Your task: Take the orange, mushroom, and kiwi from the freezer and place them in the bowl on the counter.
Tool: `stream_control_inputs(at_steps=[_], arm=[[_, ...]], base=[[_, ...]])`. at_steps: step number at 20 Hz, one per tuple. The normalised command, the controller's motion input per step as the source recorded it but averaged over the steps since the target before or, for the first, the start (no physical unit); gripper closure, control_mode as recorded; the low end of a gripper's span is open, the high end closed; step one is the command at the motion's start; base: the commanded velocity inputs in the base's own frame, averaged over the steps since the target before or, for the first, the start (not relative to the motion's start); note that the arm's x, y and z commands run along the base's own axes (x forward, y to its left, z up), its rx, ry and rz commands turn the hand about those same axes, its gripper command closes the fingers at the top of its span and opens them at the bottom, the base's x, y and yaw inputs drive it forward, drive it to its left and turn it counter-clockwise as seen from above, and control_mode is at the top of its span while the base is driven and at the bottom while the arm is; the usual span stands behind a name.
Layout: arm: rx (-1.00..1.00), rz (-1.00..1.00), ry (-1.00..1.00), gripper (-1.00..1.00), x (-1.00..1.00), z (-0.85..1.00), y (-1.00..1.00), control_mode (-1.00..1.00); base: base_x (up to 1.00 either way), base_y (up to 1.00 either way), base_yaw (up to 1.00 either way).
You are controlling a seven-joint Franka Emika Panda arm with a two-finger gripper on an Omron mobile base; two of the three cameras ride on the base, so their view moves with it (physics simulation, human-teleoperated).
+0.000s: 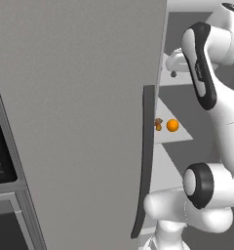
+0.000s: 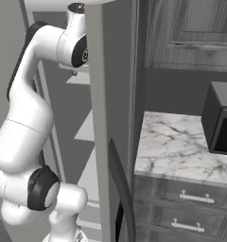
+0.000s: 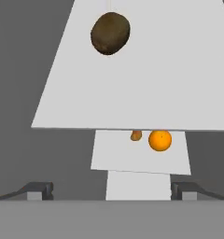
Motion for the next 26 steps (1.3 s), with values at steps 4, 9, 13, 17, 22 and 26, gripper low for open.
stream_control_inputs(at_steps=[4, 9, 13, 17, 22, 26], arm=[[0.07, 0.11, -0.31, -1.00, 0.20, 0.00, -0.01, -1.00], [0.02, 0.03, 0.02, -1.00, 0.63, 0.00, 0.00, -1.00], [0.00, 0.02, -0.04, -1.00, 0.52, 0.00, 0.00, -1.00], [0.00, 0.05, -0.03, -1.00, 0.49, -0.14, 0.02, -1.00], [0.02, 0.06, 0.00, -1.00, 0.61, -0.05, 0.00, -1.00], [0.00, 0.01, 0.00, -1.00, 0.65, 0.00, 0.03, -1.00]], base=[[0.00, 0.00, 0.00], [0.00, 0.00, 0.00], [0.00, 0.00, 0.00], [0.00, 0.00, 0.00], [0.00, 0.00, 0.00], [0.00, 0.00, 0.00]])
